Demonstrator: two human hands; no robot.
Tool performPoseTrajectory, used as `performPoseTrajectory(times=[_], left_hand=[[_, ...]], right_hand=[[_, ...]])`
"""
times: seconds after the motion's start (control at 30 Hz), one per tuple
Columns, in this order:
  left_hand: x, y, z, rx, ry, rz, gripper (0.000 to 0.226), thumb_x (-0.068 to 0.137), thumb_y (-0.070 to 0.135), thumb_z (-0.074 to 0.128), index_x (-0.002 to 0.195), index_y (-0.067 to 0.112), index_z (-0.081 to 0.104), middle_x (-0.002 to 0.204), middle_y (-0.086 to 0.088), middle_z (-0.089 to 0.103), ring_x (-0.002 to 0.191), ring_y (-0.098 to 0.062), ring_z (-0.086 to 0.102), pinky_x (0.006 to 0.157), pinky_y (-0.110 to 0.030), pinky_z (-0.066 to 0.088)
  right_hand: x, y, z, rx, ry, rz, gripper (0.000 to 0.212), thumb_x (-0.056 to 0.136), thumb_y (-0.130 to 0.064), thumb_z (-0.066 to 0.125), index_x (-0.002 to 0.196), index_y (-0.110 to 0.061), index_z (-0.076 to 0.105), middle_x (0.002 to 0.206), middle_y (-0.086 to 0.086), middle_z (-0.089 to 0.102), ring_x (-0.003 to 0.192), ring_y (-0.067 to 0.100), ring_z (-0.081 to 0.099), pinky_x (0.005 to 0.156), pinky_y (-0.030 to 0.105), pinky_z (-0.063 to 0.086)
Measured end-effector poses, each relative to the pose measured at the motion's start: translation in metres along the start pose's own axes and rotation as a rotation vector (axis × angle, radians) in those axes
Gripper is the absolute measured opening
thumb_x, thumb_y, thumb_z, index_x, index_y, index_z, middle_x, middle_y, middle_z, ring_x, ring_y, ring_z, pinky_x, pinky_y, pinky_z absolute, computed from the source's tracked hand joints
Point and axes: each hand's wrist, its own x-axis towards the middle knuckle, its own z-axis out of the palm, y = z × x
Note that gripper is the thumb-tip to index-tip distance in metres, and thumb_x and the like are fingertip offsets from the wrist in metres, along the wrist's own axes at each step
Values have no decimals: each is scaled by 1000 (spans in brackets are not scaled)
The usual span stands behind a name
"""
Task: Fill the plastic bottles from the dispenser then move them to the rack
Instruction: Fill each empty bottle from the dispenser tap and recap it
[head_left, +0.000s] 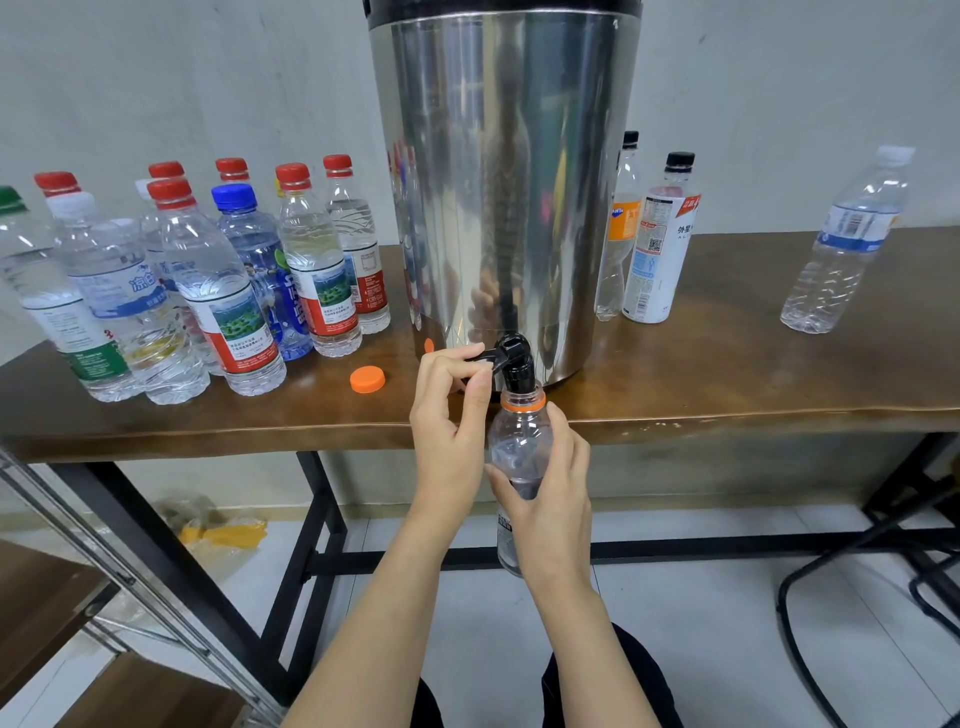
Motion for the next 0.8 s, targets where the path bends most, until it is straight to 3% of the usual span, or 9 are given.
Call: performPoseTrajectory(times=[0.4, 0.6, 0.7, 0.8], left_hand=[[0, -1, 1, -3, 1, -2, 11, 98, 5, 54, 93, 6, 63, 110, -4, 62, 111, -17, 58, 98, -24, 41], [0, 0, 1, -10, -4, -7, 11, 98, 4, 54, 93, 6, 63, 110, -4, 62, 111, -19, 58, 99, -25, 41], [-1, -1, 1, -3, -4, -4, 10, 98, 4, 54, 93, 5, 63, 110, -4, 61, 111, -18, 58, 98, -24, 41], [-1, -1, 1, -5, -1, -3, 11, 98, 7, 54, 93, 4, 63, 110, -4, 61, 111, -17, 58, 98, -25, 42]], right_hand=[[0, 0, -2, 14, -3, 5, 86, 81, -26, 80, 150, -29, 28, 137, -8, 39, 113, -3, 42, 81, 17, 45], [0, -1, -3, 37, -9, 13, 85, 81, -25, 80, 149, -30, 29, 137, -10, 39, 113, -8, 40, 74, 0, 37], [1, -2, -4, 50, -12, 8, 86, 82, -25, 80, 150, -32, 28, 135, -12, 39, 112, -7, 42, 77, 6, 38], [1, -2, -4, 50, -14, 5, 86, 82, -25, 79, 150, -32, 28, 135, -12, 39, 112, -6, 42, 75, 4, 38]])
